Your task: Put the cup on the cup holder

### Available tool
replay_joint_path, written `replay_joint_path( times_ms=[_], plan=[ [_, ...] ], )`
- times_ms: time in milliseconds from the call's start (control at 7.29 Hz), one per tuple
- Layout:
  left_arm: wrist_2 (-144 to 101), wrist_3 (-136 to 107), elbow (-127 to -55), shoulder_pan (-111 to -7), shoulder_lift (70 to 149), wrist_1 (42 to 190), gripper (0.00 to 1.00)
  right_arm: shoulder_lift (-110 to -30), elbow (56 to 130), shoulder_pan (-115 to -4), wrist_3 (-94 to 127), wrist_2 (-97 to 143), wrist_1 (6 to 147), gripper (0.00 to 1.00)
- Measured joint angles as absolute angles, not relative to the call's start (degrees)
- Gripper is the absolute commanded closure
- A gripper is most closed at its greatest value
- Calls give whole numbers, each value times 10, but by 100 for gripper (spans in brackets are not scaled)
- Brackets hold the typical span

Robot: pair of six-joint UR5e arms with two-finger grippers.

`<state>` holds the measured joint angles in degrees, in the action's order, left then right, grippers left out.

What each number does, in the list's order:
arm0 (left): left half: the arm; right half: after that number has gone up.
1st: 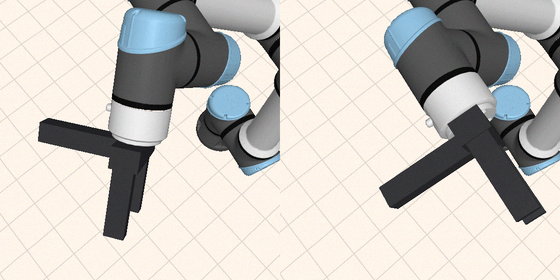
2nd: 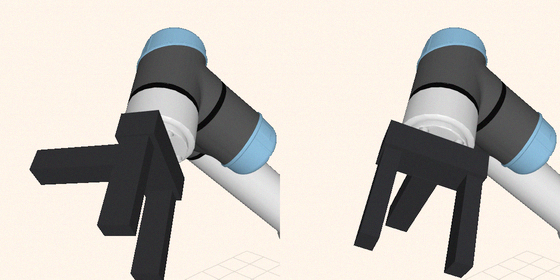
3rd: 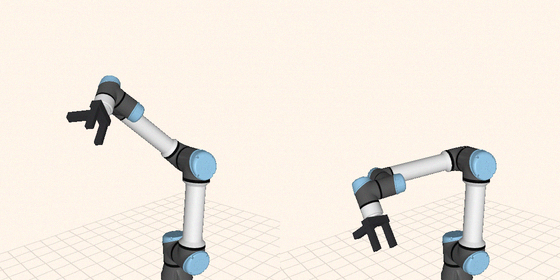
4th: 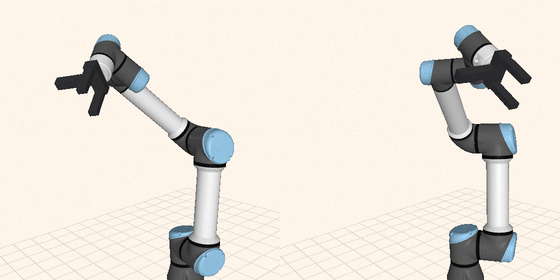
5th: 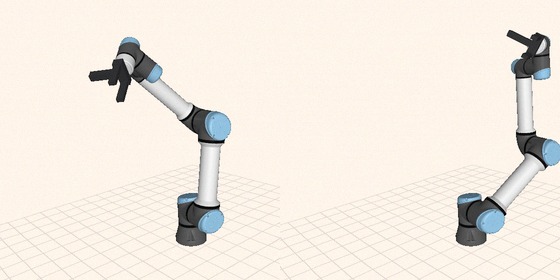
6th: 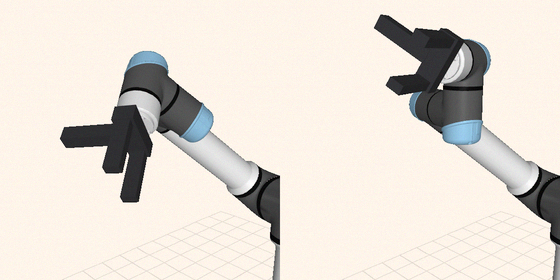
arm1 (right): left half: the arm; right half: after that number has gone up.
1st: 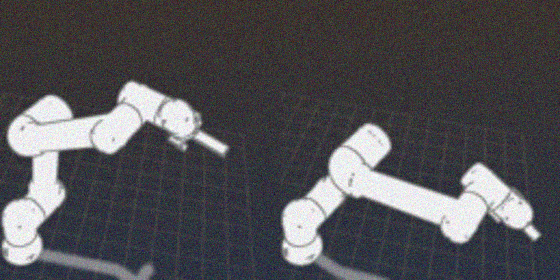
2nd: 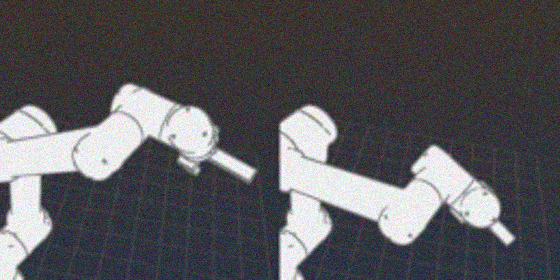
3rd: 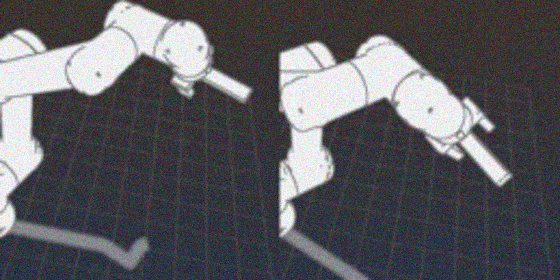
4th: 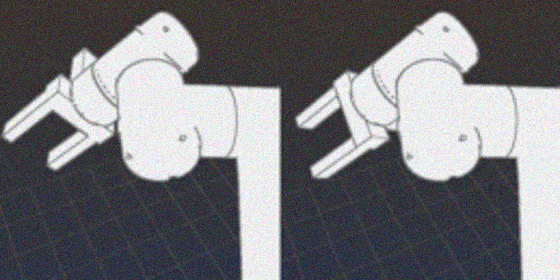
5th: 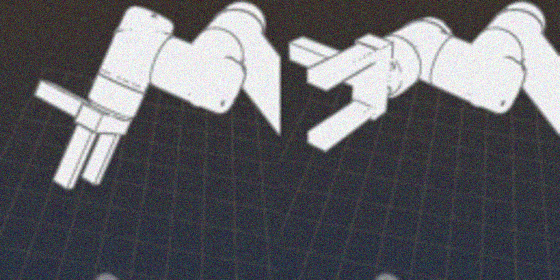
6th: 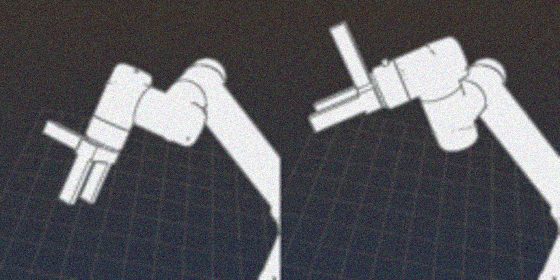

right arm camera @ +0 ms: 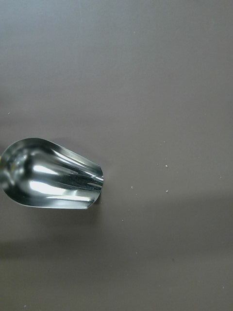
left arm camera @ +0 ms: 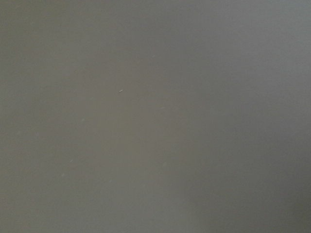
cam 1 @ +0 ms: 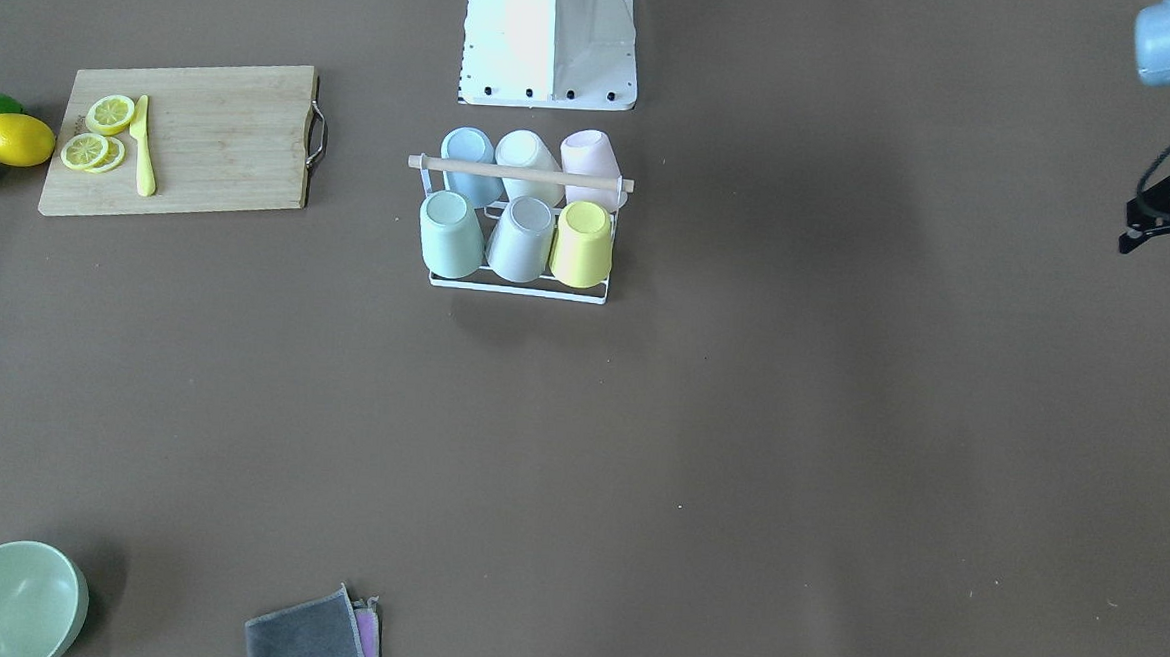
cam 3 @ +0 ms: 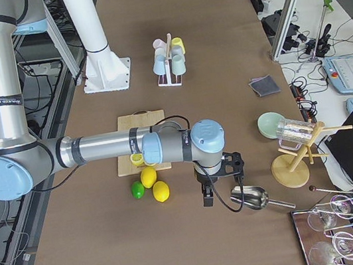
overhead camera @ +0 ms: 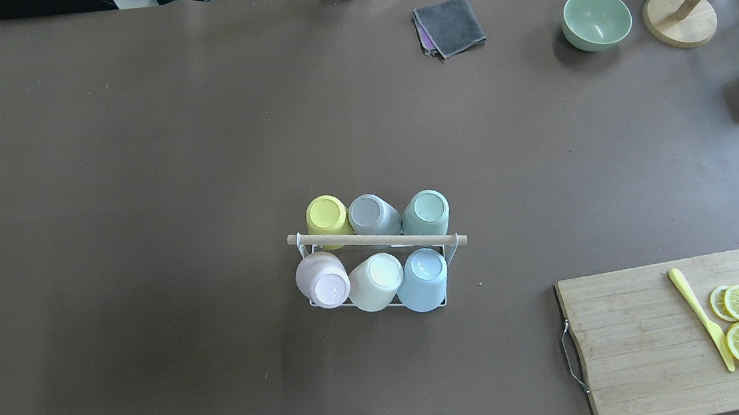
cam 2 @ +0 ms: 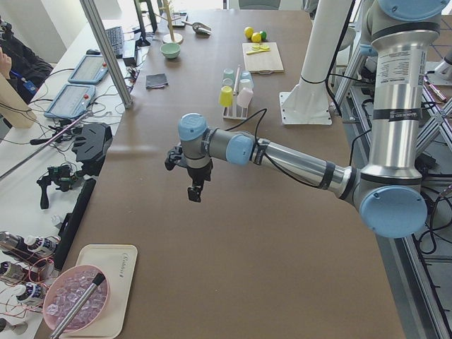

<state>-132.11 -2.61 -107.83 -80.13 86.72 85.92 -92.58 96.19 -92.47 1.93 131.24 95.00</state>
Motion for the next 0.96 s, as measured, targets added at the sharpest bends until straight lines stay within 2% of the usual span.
replay_joint_path(
  times_ms=[412, 960],
  plan=[
    [-1321, 24, -1053, -906, 807, 857, 2, -926, 963, -924, 19, 1313, 953, 0],
    [-1317, 84, -1057, -925, 808, 858, 2, -928, 966, -920, 19, 1315, 955, 0]
  ],
)
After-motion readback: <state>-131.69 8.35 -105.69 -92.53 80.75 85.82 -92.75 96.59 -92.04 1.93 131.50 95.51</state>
